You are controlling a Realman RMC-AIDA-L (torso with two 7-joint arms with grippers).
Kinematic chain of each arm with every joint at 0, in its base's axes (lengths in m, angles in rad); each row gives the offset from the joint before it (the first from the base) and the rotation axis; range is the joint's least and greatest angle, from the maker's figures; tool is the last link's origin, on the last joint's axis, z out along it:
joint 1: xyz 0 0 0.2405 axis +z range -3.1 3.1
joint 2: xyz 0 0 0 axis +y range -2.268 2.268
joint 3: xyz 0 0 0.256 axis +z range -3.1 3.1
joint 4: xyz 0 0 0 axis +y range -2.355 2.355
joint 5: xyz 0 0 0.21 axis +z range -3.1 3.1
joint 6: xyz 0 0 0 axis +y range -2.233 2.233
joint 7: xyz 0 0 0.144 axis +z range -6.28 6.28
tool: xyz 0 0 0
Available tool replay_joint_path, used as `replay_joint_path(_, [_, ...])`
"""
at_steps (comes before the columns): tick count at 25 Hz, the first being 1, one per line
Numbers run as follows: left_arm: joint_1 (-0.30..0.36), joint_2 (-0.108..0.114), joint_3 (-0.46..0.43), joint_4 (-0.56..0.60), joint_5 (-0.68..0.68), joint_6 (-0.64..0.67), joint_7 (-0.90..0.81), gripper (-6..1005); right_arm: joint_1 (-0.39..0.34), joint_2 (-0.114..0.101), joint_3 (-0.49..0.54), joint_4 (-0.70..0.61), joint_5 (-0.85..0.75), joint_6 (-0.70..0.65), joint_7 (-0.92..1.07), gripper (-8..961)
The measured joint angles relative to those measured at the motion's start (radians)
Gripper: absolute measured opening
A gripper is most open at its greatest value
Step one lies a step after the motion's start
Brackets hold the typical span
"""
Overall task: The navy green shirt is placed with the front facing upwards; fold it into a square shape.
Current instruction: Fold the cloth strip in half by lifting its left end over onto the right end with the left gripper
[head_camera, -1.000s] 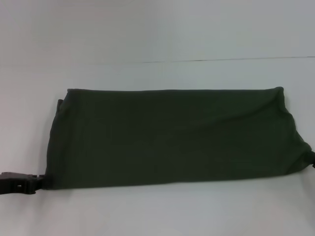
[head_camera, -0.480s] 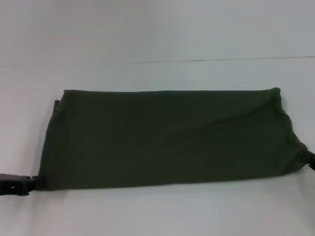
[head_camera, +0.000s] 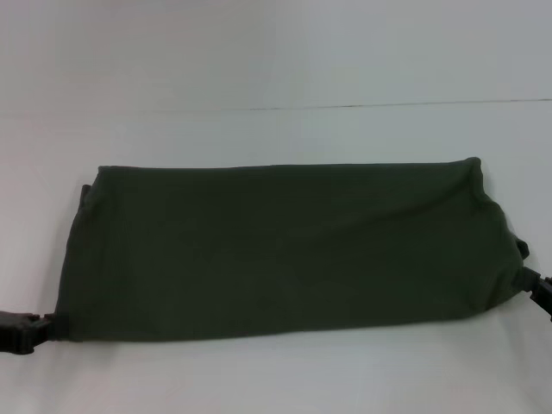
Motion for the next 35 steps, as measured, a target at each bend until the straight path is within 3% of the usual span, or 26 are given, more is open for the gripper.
replay_joint_path(22, [0.067, 0.001, -0.078, 0.048, -0.004, 0.081, 0.078, 112, -0.010, 0.001, -0.028, 0.004, -0.003, -0.050, -0.023, 10])
replay_joint_path(28, [0.056, -0.001, -0.041, 0.025, 0.011, 0.071, 0.071, 138, -0.006, -0.005, -0.030, 0.003, -0.003, -0.051, -0.013, 10])
replay_joint_path(35, [0.036, 0.002, -0.039, 0.008, 0.032, 0.054, 0.030, 196, -0.011, -0.007, -0.023, 0.004, -0.002, -0.054, -0.014, 107])
